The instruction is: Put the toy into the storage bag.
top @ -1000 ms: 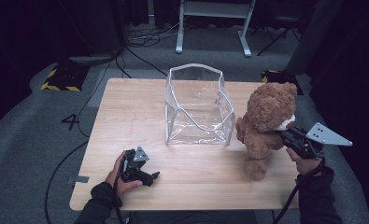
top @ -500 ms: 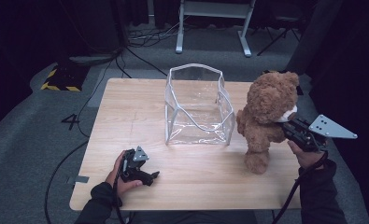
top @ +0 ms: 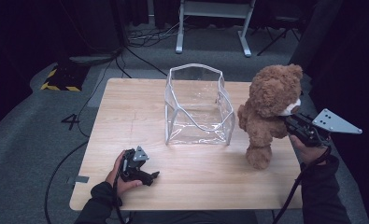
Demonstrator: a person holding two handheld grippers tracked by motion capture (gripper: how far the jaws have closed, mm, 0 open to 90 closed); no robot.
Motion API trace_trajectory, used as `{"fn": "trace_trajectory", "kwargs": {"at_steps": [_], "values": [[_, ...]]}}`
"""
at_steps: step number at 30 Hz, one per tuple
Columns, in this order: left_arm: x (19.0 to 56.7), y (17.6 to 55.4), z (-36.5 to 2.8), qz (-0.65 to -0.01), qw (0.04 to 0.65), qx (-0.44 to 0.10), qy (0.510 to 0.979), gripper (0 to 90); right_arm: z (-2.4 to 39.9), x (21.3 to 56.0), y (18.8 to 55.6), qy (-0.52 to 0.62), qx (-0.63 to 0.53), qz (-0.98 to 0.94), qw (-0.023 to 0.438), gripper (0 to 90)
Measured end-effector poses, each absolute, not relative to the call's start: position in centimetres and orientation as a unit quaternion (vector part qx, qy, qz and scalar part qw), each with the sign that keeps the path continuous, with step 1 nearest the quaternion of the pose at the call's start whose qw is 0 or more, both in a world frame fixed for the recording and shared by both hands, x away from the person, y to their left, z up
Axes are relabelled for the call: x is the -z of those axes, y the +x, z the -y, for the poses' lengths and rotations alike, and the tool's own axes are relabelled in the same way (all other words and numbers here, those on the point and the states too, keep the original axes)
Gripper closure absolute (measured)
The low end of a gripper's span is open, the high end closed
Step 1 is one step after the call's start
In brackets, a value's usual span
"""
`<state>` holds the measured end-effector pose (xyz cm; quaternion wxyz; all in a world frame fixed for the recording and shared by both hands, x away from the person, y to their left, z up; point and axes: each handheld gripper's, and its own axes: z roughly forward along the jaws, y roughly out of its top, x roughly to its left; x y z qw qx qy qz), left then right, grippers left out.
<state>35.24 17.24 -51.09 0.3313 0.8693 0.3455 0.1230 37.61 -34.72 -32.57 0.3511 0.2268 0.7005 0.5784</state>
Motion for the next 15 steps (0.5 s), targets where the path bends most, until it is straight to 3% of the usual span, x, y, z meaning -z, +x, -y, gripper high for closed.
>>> {"fn": "trace_trajectory", "kwargs": {"at_steps": [15], "values": [[51.1, 35.2, -17.2, -0.345, 0.331, -0.123, 0.869, 1.2, 34.6, 30.1, 38.4, 0.228, -0.577, -0.691, 0.372, 80.7]]}}
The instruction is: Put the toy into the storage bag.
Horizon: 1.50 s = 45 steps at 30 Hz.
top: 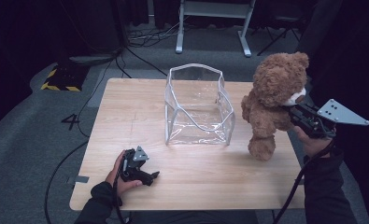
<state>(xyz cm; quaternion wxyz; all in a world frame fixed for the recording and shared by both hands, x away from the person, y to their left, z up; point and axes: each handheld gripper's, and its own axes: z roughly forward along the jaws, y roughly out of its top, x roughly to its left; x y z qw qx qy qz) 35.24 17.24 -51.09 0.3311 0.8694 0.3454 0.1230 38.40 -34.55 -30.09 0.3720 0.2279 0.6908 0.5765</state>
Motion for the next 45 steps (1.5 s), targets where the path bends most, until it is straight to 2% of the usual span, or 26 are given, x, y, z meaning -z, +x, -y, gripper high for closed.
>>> {"fn": "trace_trajectory", "kwargs": {"at_steps": [24, 45], "values": [[51.1, 35.2, -17.2, -0.346, 0.330, -0.124, 0.869, 1.2, 31.6, 24.4, 40.0, 0.203, -0.591, -0.679, 0.386, 80.9], [51.1, 35.2, -17.2, -0.346, 0.330, -0.124, 0.869, 1.3, 27.0, 22.5, 41.8, 0.182, -0.607, -0.682, 0.364, 81.1]]}}
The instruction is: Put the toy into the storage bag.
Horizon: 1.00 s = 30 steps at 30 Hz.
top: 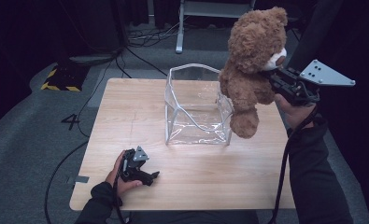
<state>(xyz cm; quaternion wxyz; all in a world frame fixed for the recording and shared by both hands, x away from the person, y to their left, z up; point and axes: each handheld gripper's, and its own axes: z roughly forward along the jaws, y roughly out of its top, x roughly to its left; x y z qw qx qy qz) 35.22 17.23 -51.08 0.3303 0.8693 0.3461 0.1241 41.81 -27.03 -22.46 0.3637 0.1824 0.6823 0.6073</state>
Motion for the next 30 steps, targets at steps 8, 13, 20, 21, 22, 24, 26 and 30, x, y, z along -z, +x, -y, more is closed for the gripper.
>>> {"fn": "trace_trajectory", "kwargs": {"at_steps": [8, 13, 20, 21, 22, 24, 26, 30], "values": [[51.1, 35.2, -17.2, -0.347, 0.331, -0.123, 0.869, 1.3, 25.2, 22.1, 42.4, 0.173, -0.607, -0.688, 0.359, 81.2], [51.1, 35.2, -17.2, -0.347, 0.331, -0.122, 0.869, 1.3, 24.5, 22.0, 42.7, 0.171, -0.611, -0.687, 0.354, 81.2], [51.1, 35.2, -17.2, -0.348, 0.332, -0.122, 0.868, 1.3, 22.7, 21.8, 43.3, 0.167, -0.611, -0.692, 0.347, 81.2], [51.1, 35.2, -17.2, -0.348, 0.332, -0.122, 0.868, 1.3, 22.7, 21.8, 43.3, 0.167, -0.611, -0.692, 0.347, 81.2], [51.1, 35.2, -17.2, -0.349, 0.331, -0.123, 0.868, 1.3, 22.3, 21.8, 43.5, 0.165, -0.613, -0.693, 0.342, 81.2], [51.1, 35.2, -17.2, -0.349, 0.332, -0.122, 0.868, 1.3, 21.8, 21.8, 43.7, 0.163, -0.612, -0.696, 0.339, 81.2], [51.1, 35.2, -17.2, -0.349, 0.332, -0.123, 0.868, 1.3, 21.3, 21.7, 43.8, 0.162, -0.610, -0.698, 0.338, 81.2], [51.1, 35.2, -17.2, -0.348, 0.332, -0.122, 0.868, 1.3, 20.5, 21.7, 44.1, 0.161, -0.611, -0.699, 0.336, 81.2]]}}
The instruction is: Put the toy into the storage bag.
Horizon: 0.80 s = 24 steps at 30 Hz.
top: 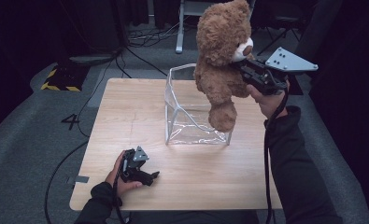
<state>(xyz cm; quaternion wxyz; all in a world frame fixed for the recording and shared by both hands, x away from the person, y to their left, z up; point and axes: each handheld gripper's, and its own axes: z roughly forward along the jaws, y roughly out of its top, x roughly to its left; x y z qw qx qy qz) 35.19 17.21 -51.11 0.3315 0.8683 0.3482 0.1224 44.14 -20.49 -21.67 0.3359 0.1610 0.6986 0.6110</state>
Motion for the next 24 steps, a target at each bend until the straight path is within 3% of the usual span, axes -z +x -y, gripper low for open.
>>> {"fn": "trace_trajectory", "kwargs": {"at_steps": [24], "values": [[51.1, 35.2, -17.2, -0.349, 0.332, -0.120, 0.868, 1.3, 16.1, 22.3, 45.7, 0.150, -0.602, -0.718, 0.315, 81.1]]}}
